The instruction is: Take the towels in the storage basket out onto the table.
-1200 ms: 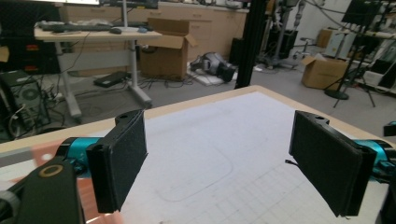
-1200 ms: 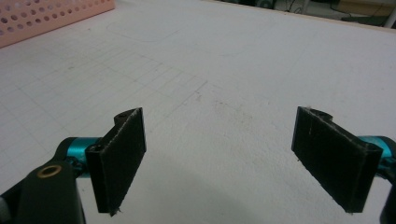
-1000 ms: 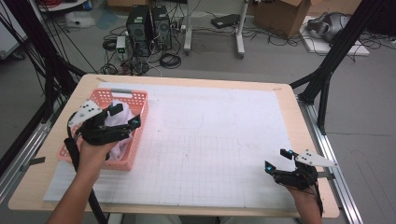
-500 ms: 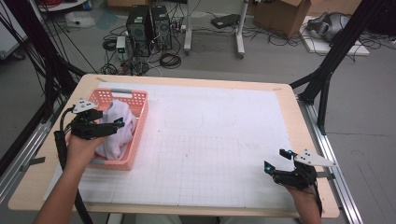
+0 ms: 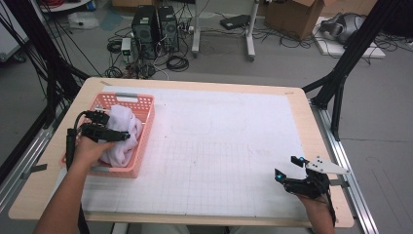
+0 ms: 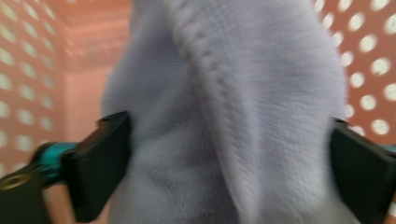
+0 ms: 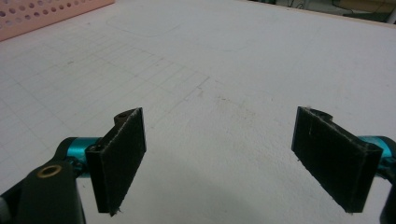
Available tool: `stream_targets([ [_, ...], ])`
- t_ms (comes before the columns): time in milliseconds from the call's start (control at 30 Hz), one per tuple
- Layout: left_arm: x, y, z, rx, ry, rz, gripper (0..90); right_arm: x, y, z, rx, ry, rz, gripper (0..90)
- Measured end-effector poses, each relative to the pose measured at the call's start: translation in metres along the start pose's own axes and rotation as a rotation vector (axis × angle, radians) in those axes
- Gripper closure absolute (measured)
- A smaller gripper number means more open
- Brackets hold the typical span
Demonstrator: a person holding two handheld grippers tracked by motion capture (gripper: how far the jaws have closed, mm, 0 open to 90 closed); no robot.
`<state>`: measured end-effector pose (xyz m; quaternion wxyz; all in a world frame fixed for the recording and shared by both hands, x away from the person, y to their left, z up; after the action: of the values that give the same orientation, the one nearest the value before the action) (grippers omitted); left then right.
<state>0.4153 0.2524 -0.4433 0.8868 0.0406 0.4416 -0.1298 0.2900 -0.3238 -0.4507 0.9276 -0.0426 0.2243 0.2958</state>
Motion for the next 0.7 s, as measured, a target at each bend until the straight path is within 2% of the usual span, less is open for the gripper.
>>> stream_targets([
  [33, 0.000, 0.000, 0.000, 0.000, 0.000, 0.000, 4.7, 0.000, 0.000, 0.000, -0.001, 0.002, 0.000, 16.6],
  [67, 0.009, -0.001, -0.003, 0.007, 0.043, -0.005, 1.7, 0.000, 0.000, -0.001, 0.002, 0.006, 0.000, 16.6],
  [133, 0.016, -0.002, -0.004, 0.018, 0.068, -0.013, 1.7, 0.001, 0.000, -0.001, 0.000, 0.007, 0.000, 16.6],
  [267, 0.025, 0.002, -0.007, -0.012, 0.069, -0.044, 1.7, 0.001, 0.000, -0.002, -0.005, 0.016, -0.001, 16.6],
  [400, 0.029, 0.003, -0.008, -0.024, 0.063, -0.073, 1.7, 0.001, -0.001, -0.004, -0.003, 0.020, 0.000, 16.6],
  [467, 0.030, 0.004, -0.008, -0.037, 0.059, -0.074, 1.8, 0.001, -0.001, -0.004, -0.003, 0.022, 0.000, 16.6],
  [533, 0.028, 0.005, -0.007, -0.042, 0.046, -0.075, 6.9, 0.001, -0.001, -0.004, -0.002, 0.021, -0.001, 16.6],
  [600, 0.027, 0.003, -0.005, -0.050, 0.027, -0.093, 17.5, 0.001, -0.001, -0.004, -0.002, 0.022, -0.002, 16.6],
  [700, 0.022, 0.001, -0.003, -0.035, 0.011, -0.126, 33.0, 0.000, -0.001, -0.004, -0.004, 0.024, -0.003, 16.6],
])
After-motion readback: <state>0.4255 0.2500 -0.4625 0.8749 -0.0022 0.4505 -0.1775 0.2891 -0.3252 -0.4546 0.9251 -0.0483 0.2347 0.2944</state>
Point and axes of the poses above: each handheld gripper's, and its own axes: x roughly forward along the jaws, z roughly out of its top, y roughly to its left, the point moved 6 cm from there along x, roughly forward along the jaws
